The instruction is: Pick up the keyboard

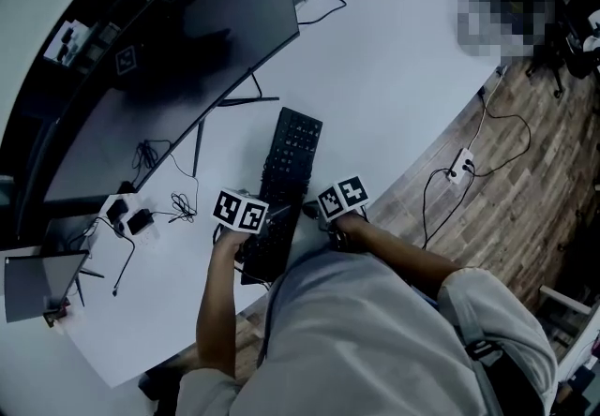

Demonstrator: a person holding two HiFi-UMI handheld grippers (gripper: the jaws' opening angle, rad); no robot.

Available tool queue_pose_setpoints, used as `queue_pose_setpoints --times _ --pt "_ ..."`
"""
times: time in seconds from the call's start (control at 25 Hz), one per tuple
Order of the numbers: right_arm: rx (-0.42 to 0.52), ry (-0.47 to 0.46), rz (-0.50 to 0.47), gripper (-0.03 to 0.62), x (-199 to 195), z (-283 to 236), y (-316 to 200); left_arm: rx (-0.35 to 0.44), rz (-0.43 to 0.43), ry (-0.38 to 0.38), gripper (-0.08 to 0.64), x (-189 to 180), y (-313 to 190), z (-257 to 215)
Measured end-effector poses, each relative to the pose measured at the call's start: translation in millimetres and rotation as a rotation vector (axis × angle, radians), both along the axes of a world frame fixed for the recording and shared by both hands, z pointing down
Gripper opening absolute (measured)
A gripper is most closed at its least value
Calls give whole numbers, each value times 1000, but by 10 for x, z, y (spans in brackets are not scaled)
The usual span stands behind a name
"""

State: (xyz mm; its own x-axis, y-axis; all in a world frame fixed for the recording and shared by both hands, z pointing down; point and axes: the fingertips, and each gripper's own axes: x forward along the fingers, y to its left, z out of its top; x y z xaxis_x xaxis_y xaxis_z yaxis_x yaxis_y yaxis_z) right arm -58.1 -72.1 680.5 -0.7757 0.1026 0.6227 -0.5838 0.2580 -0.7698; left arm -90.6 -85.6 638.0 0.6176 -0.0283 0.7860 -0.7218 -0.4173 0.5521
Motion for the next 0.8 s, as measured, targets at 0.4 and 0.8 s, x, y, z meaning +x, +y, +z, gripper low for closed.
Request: queue_pose_setpoints --times 0.4,0.8 --pt "49 17 130 -5 164 -103 -276 74 -23 -17 0 -16 -1 -194" --pt "56 4 126 -5 155 -197 -316 158 -85 -4 0 -75 -98 -405"
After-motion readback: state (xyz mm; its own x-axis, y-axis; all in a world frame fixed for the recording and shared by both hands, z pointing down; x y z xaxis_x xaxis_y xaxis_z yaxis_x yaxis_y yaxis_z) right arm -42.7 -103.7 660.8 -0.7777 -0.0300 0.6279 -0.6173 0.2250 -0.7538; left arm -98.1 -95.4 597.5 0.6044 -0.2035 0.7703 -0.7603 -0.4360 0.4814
